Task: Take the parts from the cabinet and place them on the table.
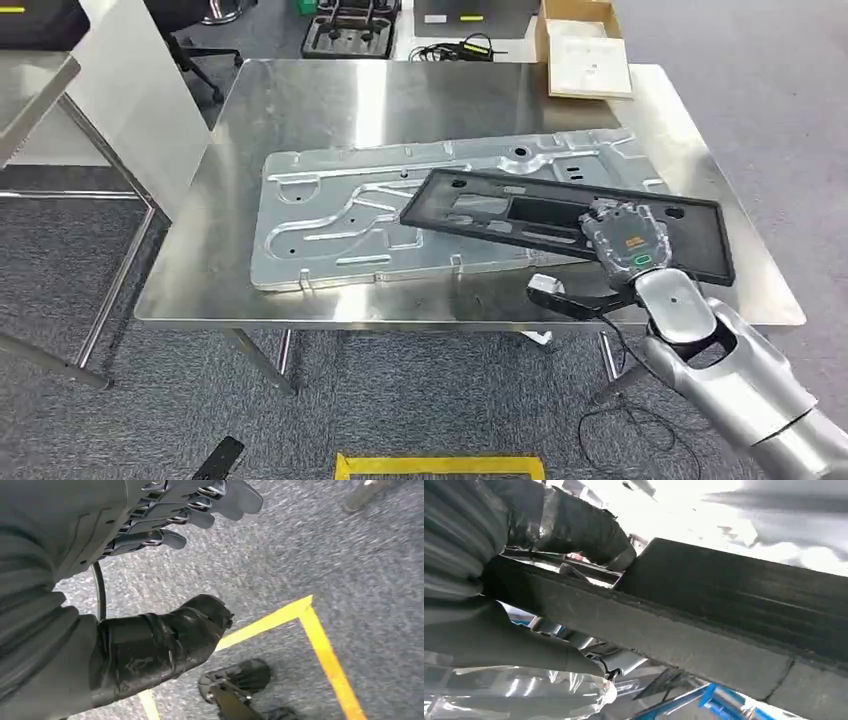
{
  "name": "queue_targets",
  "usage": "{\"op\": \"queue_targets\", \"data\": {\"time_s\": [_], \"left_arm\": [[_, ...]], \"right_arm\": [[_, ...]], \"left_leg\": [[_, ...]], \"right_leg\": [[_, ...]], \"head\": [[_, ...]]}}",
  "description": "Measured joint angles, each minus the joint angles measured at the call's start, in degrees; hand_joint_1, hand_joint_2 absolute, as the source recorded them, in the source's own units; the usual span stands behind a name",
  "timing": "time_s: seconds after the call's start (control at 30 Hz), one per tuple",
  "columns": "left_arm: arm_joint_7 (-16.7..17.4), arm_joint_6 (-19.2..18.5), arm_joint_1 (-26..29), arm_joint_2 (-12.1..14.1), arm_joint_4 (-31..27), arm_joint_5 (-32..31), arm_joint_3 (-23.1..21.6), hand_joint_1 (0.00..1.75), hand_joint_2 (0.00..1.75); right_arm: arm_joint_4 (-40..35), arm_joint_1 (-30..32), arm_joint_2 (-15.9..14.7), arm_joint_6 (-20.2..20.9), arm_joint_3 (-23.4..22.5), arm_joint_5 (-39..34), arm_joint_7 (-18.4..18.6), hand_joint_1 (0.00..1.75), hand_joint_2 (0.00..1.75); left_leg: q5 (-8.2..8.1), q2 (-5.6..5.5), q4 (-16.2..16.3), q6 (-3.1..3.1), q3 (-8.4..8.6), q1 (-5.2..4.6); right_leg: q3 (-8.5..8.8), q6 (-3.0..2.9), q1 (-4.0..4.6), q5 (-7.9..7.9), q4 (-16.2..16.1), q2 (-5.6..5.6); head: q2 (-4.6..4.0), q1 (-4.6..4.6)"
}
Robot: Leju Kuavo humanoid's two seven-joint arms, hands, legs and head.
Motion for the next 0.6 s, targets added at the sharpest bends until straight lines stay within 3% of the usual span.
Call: {"op": "queue_targets", "data": {"time_s": [0.1, 0.17, 0.2, 0.27, 0.3, 0.33, 0.37, 0.4, 0.47, 0.5, 0.6], "left_arm": [[0.0, 0.0, -0.2, -0.1, 0.0, 0.0, 0.0, 0.00, 1.75], [0.0, 0.0, -0.4, -0.1, 0.0, 0.0, 0.0, 0.00, 1.75], [0.0, 0.0, -0.6, -0.1, 0.0, 0.0, 0.0, 0.00, 1.75], [0.0, 0.0, -0.7, -0.1, 0.0, 0.0, 0.0, 0.00, 1.75], [0.0, 0.0, -0.7, -0.2, 0.0, 0.0, 0.0, 0.00, 1.75], [0.0, 0.0, -0.6, -0.2, 0.0, 0.0, 0.0, 0.00, 1.75], [0.0, 0.0, -0.6, -0.2, 0.0, 0.0, 0.0, 0.00, 1.75], [0.0, 0.0, -0.6, -0.2, 0.0, 0.0, 0.0, 0.00, 1.75], [0.0, 0.1, -0.8, -0.2, 0.0, 0.0, 0.0, 0.00, 1.75], [0.0, 0.1, -0.9, -0.2, 0.0, 0.0, 0.0, 0.00, 1.75], [0.1, 0.2, -0.8, -0.2, 0.0, 0.1, 0.0, 0.00, 1.75]], "right_arm": [[0.4, 0.1, 0.0, -0.9, -0.8, 0.2, -0.3, 1.75, 1.75], [0.6, 0.1, 0.0, -1.0, -1.1, 0.2, -0.3, 1.75, 1.75], [0.7, 0.0, 0.0, -1.0, -1.2, 0.2, -0.5, 1.75, 1.75], [0.9, 0.0, 0.0, -1.0, -1.4, 0.3, -0.5, 1.75, 1.75], [1.0, 0.0, 0.0, -1.0, -1.4, 0.3, -0.6, 1.75, 1.75], [1.0, 0.1, 0.0, -1.0, -1.4, 0.3, -0.6, 1.75, 1.75], [1.1, 0.2, 0.0, -1.0, -1.4, 0.3, -0.7, 1.75, 1.75], [1.2, 0.3, 0.0, -1.0, -1.4, 0.4, -0.7, 1.75, 1.75], [1.3, 0.3, 0.0, -1.0, -1.4, 0.9, -0.9, 1.75, 1.75], [1.5, 0.3, 0.0, -1.2, -1.5, 1.2, -1.0, 1.75, 1.75], [1.8, 0.5, 0.0, -1.3, -1.5, 1.3, -1.1, 1.75, 1.75]], "left_leg": [[0.05, 0.05, -0.5, -0.63, 0.15, 0.12], [-0.92, 0.20, 0.4, -1.31, -0.17, 0.21], [-2.29, 0.26, 2.8, -1.54, -1.21, 0.21], [-5.89, 0.27, 11.7, -1.83, -5.80, 0.22], [-6.93, 0.27, 15.8, -1.96, -8.15, 0.22], [-6.50, 0.27, 17.3, -2.00, -9.40, 0.22], [-4.80, 0.27, 16.1, -2.03, -9.29, 0.23], [-2.07, 0.29, 12.5, -1.99, -7.98, 0.23], [3.43, 0.29, 2.3, -1.51, -3.53, 0.22], [2.65, 0.21, 0.5, -1.23, -2.25, -0.03], [2.10, 0.20, -0.4, -0.60, -2.10, -0.12]], "right_leg": [[-0.18, -0.52, -0.02, -0.31, 0.0, 0.21], [0.42, -1.09, -0.54, -0.15, -0.7, 0.22], [0.65, -1.41, -0.54, -0.29, -0.8, 0.18], [1.00, -1.84, -0.45, -0.59, -0.8, 0.03], [1.15, -1.94, -0.42, -0.76, -0.8, 0.03], [1.34, -1.99, -0.41, -0.92, -0.8, 0.04], [1.62, -1.96, -0.42, -1.12, -0.8, 0.06], [1.95, -1.91, -0.42, -1.37, -0.7, 0.07], [2.66, -1.59, -0.43, -1.94, -0.7, 0.10], [2.63, -1.27, -0.06, -2.17, -0.5, 0.17], [2.67, -0.58, -0.19, -2.24, -1.0, 0.24]], "head": [[0.00, -0.04], [0.00, -0.09], [0.00, -0.28], [0.00, -0.28], [0.00, -0.26], [0.00, -0.28], [0.00, -0.28], [0.00, -0.28], [0.00, -0.31], [-0.02, -0.26], [0.00, -0.22]]}}
